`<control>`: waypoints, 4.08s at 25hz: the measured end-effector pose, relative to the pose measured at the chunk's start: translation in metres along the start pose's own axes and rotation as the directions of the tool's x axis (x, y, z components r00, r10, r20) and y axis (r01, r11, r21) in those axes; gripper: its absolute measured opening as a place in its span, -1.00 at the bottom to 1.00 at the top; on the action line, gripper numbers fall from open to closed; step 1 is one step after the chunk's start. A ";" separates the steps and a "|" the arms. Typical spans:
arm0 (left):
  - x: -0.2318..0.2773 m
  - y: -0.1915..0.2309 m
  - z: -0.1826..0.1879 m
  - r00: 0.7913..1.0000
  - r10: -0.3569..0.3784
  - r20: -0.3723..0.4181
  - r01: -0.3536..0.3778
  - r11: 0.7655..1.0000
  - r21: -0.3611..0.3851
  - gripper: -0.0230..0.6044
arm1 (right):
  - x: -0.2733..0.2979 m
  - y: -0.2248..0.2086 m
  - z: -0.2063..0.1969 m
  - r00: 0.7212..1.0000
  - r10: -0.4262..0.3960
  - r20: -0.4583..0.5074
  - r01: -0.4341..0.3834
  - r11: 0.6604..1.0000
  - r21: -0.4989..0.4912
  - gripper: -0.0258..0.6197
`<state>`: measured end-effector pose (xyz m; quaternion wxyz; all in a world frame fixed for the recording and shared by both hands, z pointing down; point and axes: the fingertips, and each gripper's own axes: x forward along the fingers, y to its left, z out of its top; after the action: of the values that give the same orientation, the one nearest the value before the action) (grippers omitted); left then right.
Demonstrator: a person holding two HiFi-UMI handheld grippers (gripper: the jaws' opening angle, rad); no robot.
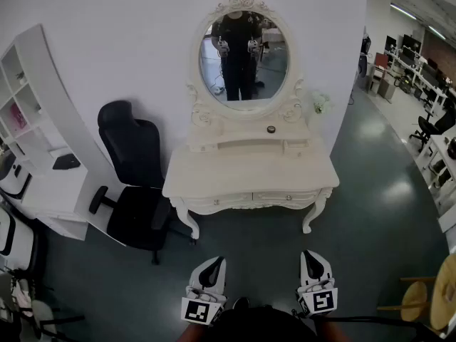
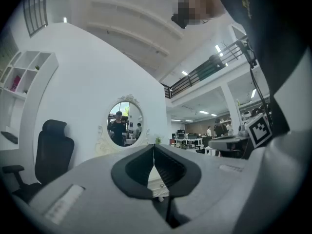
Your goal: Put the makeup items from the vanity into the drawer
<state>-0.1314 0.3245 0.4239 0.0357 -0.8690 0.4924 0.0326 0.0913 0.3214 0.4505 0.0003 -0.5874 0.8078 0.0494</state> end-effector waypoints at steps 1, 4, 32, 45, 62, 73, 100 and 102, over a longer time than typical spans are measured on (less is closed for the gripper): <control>-0.001 0.000 -0.001 1.000 0.002 -0.002 -0.002 1.000 0.002 -0.86 | -0.001 0.000 -0.001 1.000 0.000 -0.005 0.000 1.000 -0.003 -0.92; -0.003 0.001 -0.001 1.000 0.003 0.000 -0.003 1.000 0.014 -0.86 | -0.001 0.000 0.002 1.000 -0.005 -0.017 0.005 1.000 -0.007 -0.92; -0.004 -0.034 0.001 0.997 0.039 -0.067 -0.036 0.999 0.039 -0.86 | -0.038 -0.037 0.013 1.000 0.010 0.003 -0.010 1.000 -0.028 -0.91; 0.070 0.007 -0.032 0.984 0.043 -0.172 -0.032 0.997 0.066 -0.86 | 0.001 -0.086 -0.011 0.998 -0.047 -0.033 0.045 0.998 -0.051 -0.91; 0.328 0.183 -0.040 0.988 -0.031 -0.151 0.033 0.999 0.010 -0.86 | 0.290 -0.175 0.028 0.988 -0.153 -0.023 0.151 0.984 -0.094 -0.91; 0.353 0.217 -0.027 0.992 0.062 -0.108 -0.060 0.998 0.020 -0.86 | 0.377 -0.171 0.049 0.998 -0.027 0.056 0.032 0.996 -0.083 -0.91; 0.357 0.222 -0.030 0.979 0.131 -0.159 -0.131 0.991 0.012 -0.86 | 0.462 -0.203 0.024 0.989 0.148 -0.023 -0.149 0.989 -0.015 0.51; 0.351 0.226 -0.035 0.971 0.157 -0.182 -0.159 0.987 0.001 -0.86 | 0.491 -0.211 0.007 0.984 0.160 -0.077 -0.160 0.987 0.007 0.50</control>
<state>-0.1447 -0.0938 0.4194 -0.0180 -0.8266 0.5610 -0.0408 0.1386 -0.2080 0.3984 -0.0347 -0.5221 0.8517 0.0265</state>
